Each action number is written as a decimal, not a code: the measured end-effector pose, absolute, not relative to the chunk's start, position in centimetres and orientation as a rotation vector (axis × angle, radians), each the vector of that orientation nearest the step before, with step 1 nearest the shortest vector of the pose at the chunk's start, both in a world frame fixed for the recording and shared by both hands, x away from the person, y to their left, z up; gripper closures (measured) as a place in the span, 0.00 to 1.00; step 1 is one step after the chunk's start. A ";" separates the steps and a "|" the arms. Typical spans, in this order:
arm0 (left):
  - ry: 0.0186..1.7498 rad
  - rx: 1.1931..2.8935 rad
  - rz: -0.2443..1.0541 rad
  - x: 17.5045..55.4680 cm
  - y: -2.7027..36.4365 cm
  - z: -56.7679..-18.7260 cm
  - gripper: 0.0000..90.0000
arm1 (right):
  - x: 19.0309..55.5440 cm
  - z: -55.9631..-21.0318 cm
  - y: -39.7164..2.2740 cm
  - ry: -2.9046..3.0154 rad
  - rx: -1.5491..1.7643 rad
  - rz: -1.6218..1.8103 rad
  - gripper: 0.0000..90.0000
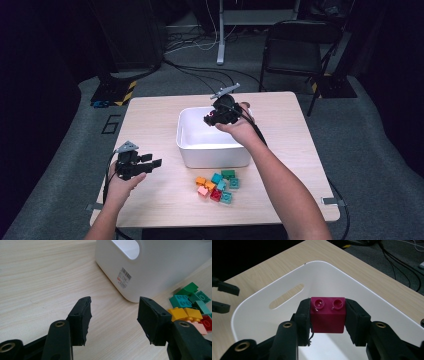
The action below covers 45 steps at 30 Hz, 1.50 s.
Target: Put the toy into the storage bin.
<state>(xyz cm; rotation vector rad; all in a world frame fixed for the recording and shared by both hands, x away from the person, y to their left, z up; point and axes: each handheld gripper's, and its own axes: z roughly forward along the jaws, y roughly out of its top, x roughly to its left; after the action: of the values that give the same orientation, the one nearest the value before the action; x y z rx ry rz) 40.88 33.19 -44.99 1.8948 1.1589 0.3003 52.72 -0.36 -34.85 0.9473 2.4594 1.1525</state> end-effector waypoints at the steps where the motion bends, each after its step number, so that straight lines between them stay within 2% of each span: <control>1: 1.160 1.891 0.303 40.9 33.2 -45.0 0.49 | 53.0 -35.1 -0.3 2.462 0.944 1.149 0.65; 16: 1.158 1.898 0.297 41.0 33.2 -45.1 0.49 | 55.7 -38.6 1.0 2.484 0.943 1.076 0.65; 28: 1.151 1.899 0.295 41.1 33.1 -45.1 0.49 | 56.1 -40.0 1.7 2.521 0.994 1.045 0.63; 33: 1.144 1.900 0.302 41.0 33.1 -45.0 0.46 | 55.9 -39.6 1.4 2.508 0.999 1.057 0.57; 45: 1.154 1.899 0.312 41.0 33.1 -45.2 0.42 | 52.7 -35.8 -0.4 2.462 0.960 1.127 0.57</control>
<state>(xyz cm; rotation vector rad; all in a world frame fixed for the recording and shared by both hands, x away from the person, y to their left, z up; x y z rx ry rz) 41.02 33.13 -45.18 1.8985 1.1545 0.3119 52.72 -0.41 -35.79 0.9598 2.4621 1.1266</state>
